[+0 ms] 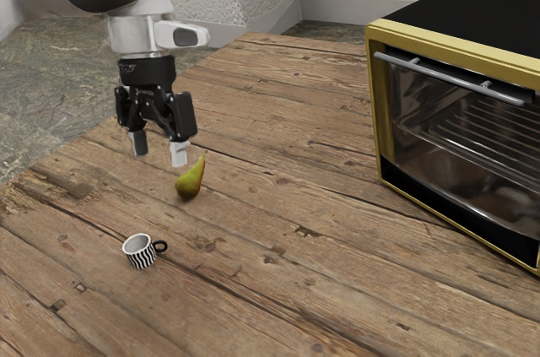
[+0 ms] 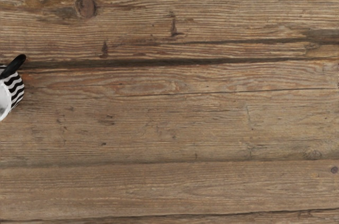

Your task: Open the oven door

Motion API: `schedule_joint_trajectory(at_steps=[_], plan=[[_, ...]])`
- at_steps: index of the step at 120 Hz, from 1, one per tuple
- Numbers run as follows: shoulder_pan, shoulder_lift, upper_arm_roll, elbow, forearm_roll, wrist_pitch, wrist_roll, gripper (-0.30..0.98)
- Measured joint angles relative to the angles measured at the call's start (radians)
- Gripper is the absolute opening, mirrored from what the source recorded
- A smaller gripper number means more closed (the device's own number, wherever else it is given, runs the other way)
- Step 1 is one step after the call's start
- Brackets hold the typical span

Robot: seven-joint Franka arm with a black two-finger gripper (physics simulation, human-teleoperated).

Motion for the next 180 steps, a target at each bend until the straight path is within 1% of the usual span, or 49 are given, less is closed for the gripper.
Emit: schedule_joint_trajectory(at_steps=[11,24,29,34,41,46,60,66,75,91,109,120,148,180], plan=[[0.002,0.001,0.000,-0.004,-0.002,0.119,0.027,0.69],[0.002,-0.001,0.000,-0.002,-0.004,0.205,0.054,0.69],[0.003,-0.043,0.001,0.045,-0.005,0.224,0.066,0.69],[0.009,-0.114,-0.010,0.094,-0.006,0.254,0.100,0.69],[0.041,-0.186,-0.124,0.126,-0.034,0.317,0.204,0.69],[0.029,-0.202,-0.202,0.135,-0.061,0.359,0.280,0.69],[-0.038,-0.141,-0.436,0.125,-0.041,0.517,0.514,0.69],[-0.062,-0.107,-0.488,0.110,-0.038,0.584,0.616,0.68],[-0.055,-0.035,-0.534,0.117,-0.026,0.666,0.761,0.68],[-0.108,0.080,-0.547,0.172,0.023,0.760,0.981,0.69],[-0.176,0.156,-0.542,0.183,0.079,0.823,1.176,0.68],[-0.199,0.191,-0.535,0.184,0.104,0.853,1.273,0.68],[-0.231,0.242,-0.508,0.184,0.128,0.897,1.463,0.68],[-0.241,0.267,-0.484,0.188,0.134,0.923,1.607,0.68]])
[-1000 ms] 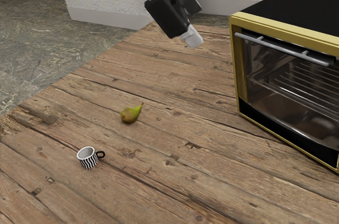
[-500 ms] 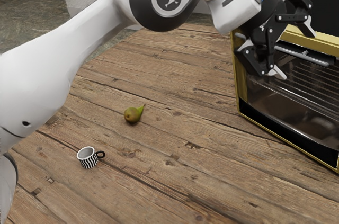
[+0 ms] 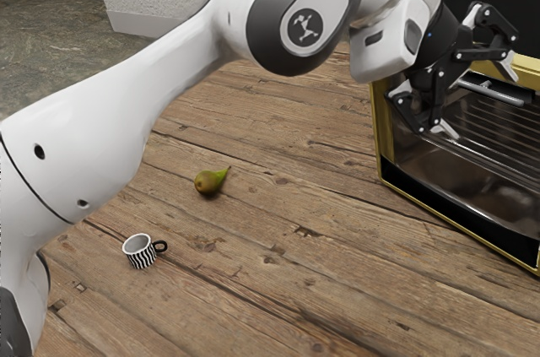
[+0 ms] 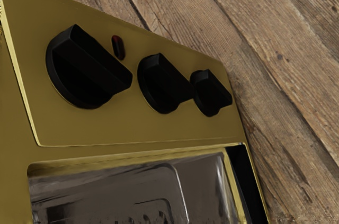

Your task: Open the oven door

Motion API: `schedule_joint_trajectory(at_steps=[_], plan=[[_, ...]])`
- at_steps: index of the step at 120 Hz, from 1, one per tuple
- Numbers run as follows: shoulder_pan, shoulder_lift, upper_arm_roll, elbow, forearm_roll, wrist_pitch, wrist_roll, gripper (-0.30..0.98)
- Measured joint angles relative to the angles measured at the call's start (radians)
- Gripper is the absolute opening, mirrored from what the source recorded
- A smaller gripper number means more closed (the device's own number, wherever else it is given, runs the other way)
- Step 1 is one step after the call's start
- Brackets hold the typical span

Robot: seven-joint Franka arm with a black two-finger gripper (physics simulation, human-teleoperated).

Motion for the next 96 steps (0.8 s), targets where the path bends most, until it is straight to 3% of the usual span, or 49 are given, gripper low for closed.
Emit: schedule_joint_trajectory(at_steps=[96], plan=[[0.003,0.059,0.038,0.006,0.005,0.060,0.188,0.68]])
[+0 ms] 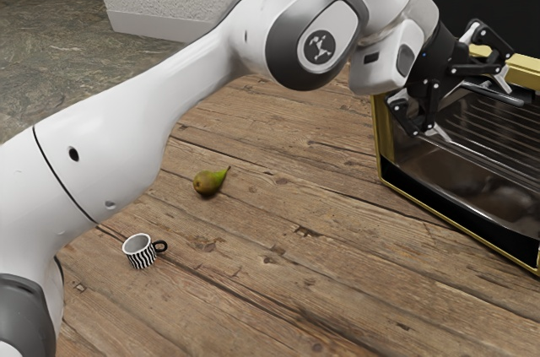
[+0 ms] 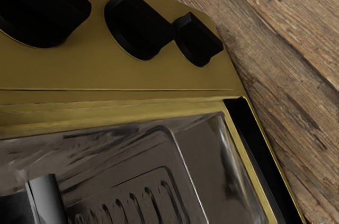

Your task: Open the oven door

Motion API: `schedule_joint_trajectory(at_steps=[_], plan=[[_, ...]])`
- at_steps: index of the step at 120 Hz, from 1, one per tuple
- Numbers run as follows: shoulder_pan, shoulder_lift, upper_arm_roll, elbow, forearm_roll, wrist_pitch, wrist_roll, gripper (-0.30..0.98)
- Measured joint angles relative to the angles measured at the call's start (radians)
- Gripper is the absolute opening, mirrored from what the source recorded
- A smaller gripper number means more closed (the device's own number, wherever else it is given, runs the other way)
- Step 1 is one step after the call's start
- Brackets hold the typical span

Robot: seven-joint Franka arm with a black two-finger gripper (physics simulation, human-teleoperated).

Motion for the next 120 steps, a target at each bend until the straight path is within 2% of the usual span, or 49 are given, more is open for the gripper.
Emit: schedule_joint_trajectory(at_steps=[38,55,69,76,88,98,109,114,120], plan=[[-0.001,0.009,-0.001,0.000,0.000,0.010,0.025,0.71],[0.000,0.016,-0.003,-0.001,0.002,0.013,0.031,0.84],[0.000,0.021,-0.002,-0.002,0.001,0.011,0.034,0.70],[0.001,0.019,-0.002,-0.003,0.000,0.009,0.035,0.69],[0.016,-0.010,-0.002,-0.016,-0.007,-0.008,0.033,0.60],[0.069,-0.097,-0.004,-0.137,-0.015,-0.012,0.029,0.67],[0.128,-0.237,-0.005,-0.353,-0.047,0.024,0.024,0.71],[0.140,-0.289,-0.004,-0.443,-0.066,0.048,0.022,0.79],[0.150,-0.371,0.013,-0.565,-0.096,0.083,0.019,0.75]])
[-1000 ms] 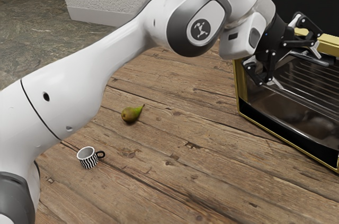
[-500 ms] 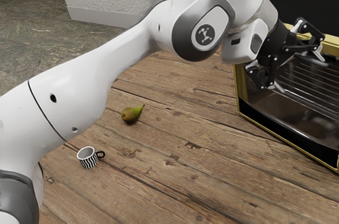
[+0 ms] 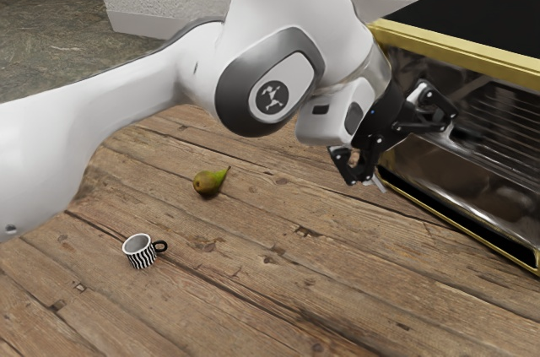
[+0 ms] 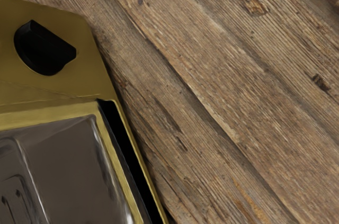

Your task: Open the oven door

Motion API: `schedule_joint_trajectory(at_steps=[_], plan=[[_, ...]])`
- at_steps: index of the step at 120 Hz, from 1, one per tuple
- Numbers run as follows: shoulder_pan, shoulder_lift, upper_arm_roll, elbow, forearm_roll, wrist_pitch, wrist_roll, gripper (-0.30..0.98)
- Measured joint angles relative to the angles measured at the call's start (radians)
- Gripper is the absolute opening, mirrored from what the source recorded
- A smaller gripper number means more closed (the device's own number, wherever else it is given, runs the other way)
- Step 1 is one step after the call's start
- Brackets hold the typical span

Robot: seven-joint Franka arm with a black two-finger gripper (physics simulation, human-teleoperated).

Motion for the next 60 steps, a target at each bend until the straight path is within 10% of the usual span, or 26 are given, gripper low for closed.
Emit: schedule_joint_trajectory(at_steps=[8,12,18,22,36,60], plan=[[0.035,-0.207,0.006,-0.280,-0.048,0.070,-0.004,0.64],[0.039,-0.420,0.022,-0.487,-0.089,0.108,-0.005,0.08],[-0.085,-0.867,0.066,-0.689,-0.184,0.105,-0.004,0.24],[-0.130,-0.994,0.143,-0.561,-0.206,0.052,-0.023,0.34],[0.103,-0.419,0.345,0.323,-0.158,-0.322,-0.231,0.53],[0.186,-0.014,0.401,0.349,-0.100,-0.602,-0.657,0.65]])
